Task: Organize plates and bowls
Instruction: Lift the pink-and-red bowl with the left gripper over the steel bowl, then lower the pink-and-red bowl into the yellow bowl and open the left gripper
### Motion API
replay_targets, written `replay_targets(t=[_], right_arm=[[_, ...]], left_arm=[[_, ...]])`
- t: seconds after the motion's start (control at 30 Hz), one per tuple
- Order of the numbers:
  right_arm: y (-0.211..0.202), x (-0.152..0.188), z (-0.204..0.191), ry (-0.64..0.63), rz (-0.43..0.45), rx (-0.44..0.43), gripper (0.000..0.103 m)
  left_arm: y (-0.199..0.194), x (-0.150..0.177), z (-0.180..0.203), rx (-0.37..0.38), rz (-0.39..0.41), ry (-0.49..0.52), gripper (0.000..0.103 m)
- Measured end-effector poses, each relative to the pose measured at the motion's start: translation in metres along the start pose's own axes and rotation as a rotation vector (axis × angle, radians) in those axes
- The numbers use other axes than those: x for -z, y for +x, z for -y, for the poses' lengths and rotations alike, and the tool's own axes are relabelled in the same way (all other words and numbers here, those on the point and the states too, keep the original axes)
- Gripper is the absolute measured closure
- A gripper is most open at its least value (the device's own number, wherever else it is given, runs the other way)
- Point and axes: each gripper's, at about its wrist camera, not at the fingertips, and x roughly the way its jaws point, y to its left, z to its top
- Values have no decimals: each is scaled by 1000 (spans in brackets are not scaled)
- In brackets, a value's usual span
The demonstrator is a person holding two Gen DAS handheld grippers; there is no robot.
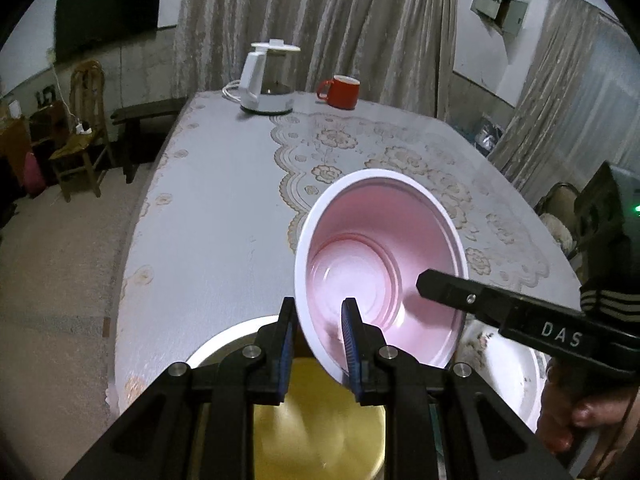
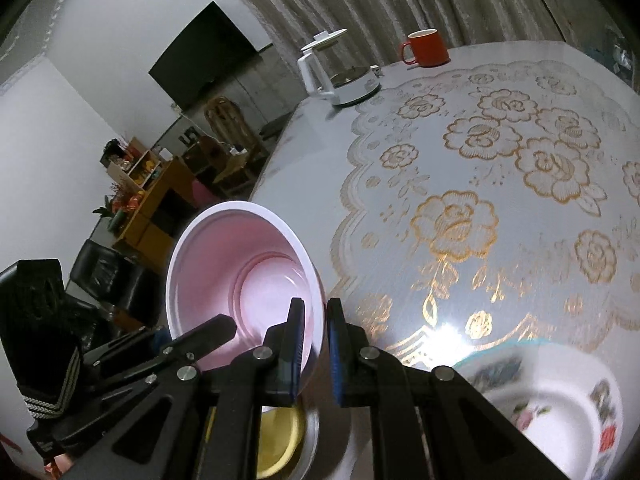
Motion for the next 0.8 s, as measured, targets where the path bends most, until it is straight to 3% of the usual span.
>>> replay_targets(t=[0.43,0.8], right_arm=[[-15,38,-18,-7,-4,-68,93],[-14,64,-29,-45,-30,-50,91]], left_arm=[[-34,42,-4,-39,42,-41,80],[-37,70,-8,-56,12,-62,80]])
